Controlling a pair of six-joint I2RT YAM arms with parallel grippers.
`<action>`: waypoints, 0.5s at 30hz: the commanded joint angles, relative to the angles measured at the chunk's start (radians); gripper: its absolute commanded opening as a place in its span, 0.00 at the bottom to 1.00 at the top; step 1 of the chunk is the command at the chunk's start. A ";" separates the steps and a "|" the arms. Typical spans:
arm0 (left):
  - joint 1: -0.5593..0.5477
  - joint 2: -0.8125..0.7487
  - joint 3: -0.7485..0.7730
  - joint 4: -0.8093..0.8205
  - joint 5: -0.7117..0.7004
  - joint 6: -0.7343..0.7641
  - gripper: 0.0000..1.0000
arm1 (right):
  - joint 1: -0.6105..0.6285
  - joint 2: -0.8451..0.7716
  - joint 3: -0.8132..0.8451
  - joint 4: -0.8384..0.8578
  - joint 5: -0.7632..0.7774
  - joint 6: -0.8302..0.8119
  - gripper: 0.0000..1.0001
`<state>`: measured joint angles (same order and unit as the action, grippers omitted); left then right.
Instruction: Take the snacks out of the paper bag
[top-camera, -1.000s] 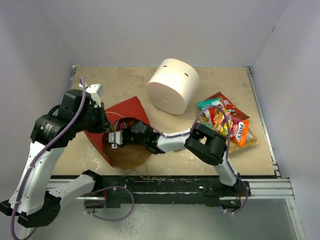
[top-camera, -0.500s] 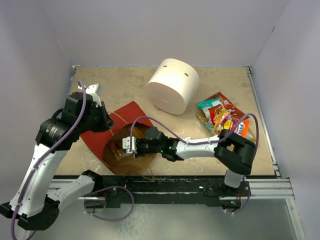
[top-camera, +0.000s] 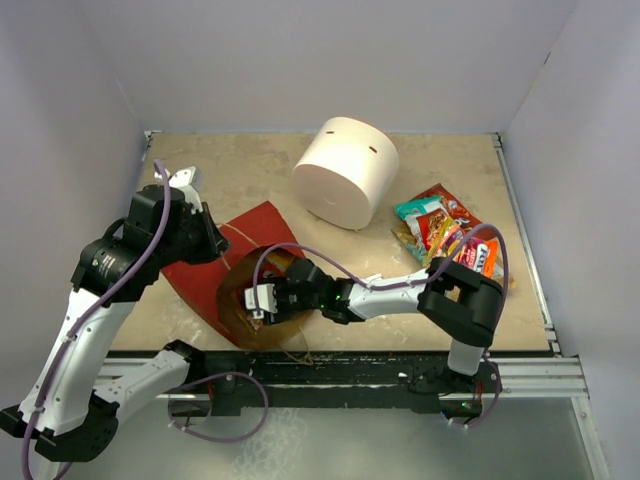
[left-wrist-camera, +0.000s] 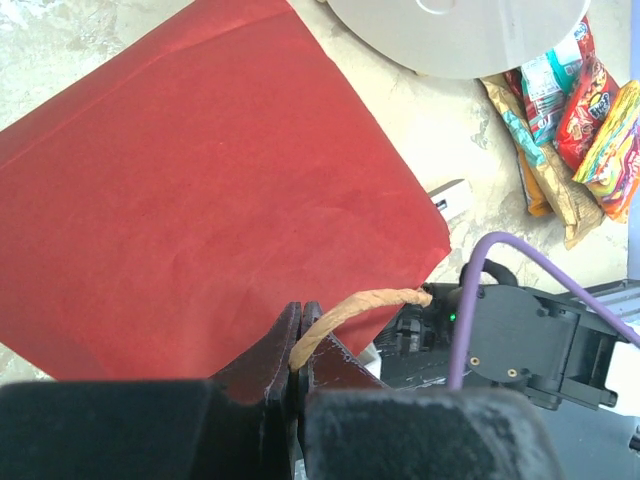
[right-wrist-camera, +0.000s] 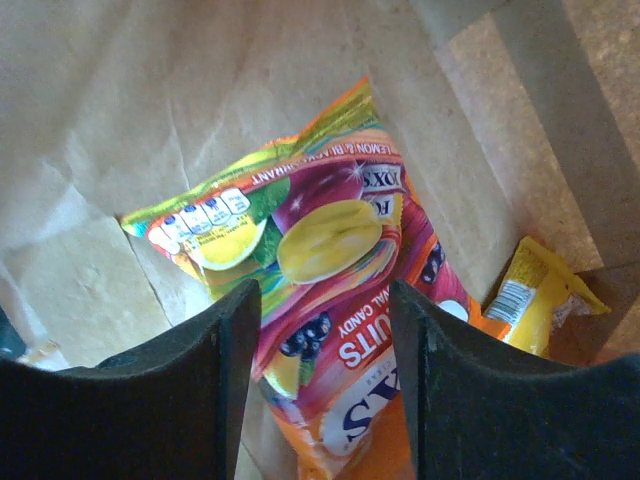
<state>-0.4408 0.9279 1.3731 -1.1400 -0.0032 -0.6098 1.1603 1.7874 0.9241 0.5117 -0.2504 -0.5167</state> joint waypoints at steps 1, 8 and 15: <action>-0.004 0.010 0.053 0.015 0.016 0.015 0.00 | 0.001 0.010 0.004 -0.025 0.041 -0.184 0.59; -0.004 0.027 0.054 0.001 0.046 0.055 0.00 | 0.002 0.006 -0.025 -0.073 -0.002 -0.276 0.63; -0.004 0.069 0.071 -0.011 0.068 0.133 0.00 | 0.002 -0.063 -0.012 -0.164 -0.096 -0.237 0.65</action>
<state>-0.4408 0.9741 1.3937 -1.1553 0.0422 -0.5438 1.1603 1.7958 0.9123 0.4248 -0.2653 -0.7593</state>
